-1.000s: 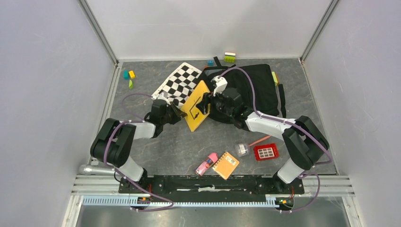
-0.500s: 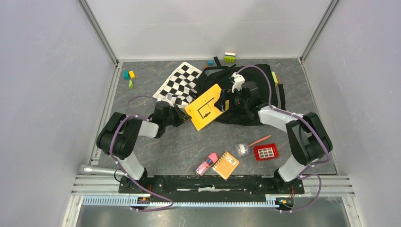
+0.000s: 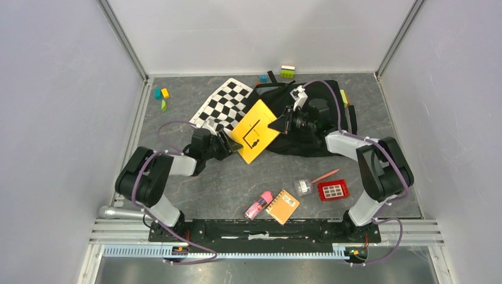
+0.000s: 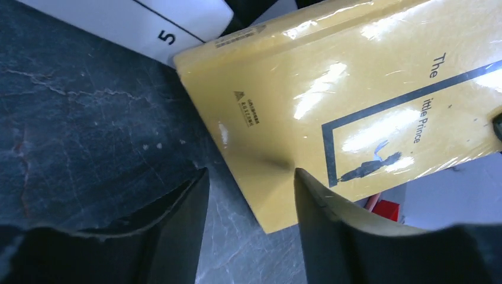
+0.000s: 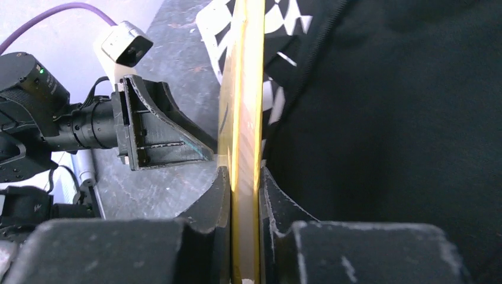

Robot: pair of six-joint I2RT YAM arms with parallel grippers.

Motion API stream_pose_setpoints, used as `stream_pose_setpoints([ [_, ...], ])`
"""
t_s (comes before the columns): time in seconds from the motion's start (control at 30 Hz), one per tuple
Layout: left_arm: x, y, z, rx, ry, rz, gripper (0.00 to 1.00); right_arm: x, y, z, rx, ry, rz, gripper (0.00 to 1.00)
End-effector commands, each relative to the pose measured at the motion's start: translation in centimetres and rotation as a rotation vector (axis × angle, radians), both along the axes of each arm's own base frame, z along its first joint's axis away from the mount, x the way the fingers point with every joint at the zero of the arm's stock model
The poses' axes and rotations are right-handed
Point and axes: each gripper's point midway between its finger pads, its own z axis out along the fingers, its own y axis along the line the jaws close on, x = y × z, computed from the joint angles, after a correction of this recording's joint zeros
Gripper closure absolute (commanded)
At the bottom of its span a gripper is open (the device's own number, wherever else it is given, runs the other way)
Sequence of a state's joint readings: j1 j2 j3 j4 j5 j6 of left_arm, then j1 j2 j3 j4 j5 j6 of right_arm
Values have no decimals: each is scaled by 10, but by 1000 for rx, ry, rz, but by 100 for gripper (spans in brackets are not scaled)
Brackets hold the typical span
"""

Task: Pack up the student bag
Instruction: Pick up the book from the center of the board.

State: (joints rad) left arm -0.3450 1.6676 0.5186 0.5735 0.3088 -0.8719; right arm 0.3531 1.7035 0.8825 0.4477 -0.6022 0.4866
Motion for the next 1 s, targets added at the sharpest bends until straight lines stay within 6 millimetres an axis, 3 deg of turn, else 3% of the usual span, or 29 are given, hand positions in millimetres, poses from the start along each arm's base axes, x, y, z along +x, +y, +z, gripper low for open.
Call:
stream_pose_setpoints([
  [0.0, -18, 11, 13, 67, -24, 1, 26, -8, 8, 41, 10, -146, 60, 100],
  [0.1, -25, 25, 40, 107, -97, 28, 7, -13, 4, 77, 50, -206, 34, 100],
  [0.17, -33, 32, 62, 118, -156, 38, 0, -18, 1, 99, 88, -237, 7, 100],
  [0.3, -53, 40, 116, 94, -290, 24, 0, -35, -7, 140, 201, -278, -40, 100],
  [0.5, -89, 32, 187, -39, -451, -62, 0, -69, -14, 198, 378, -312, -43, 100],
  [0.77, -129, 12, 271, -315, -638, -198, 0, -114, -10, 252, 542, -337, 83, 100],
  [0.87, -141, 5, 296, -406, -687, -265, 0, -128, -4, 266, 593, -351, 132, 100],
  [0.97, -144, 4, 306, -431, -711, -273, 0, -141, 3, 280, 638, -363, 179, 100],
])
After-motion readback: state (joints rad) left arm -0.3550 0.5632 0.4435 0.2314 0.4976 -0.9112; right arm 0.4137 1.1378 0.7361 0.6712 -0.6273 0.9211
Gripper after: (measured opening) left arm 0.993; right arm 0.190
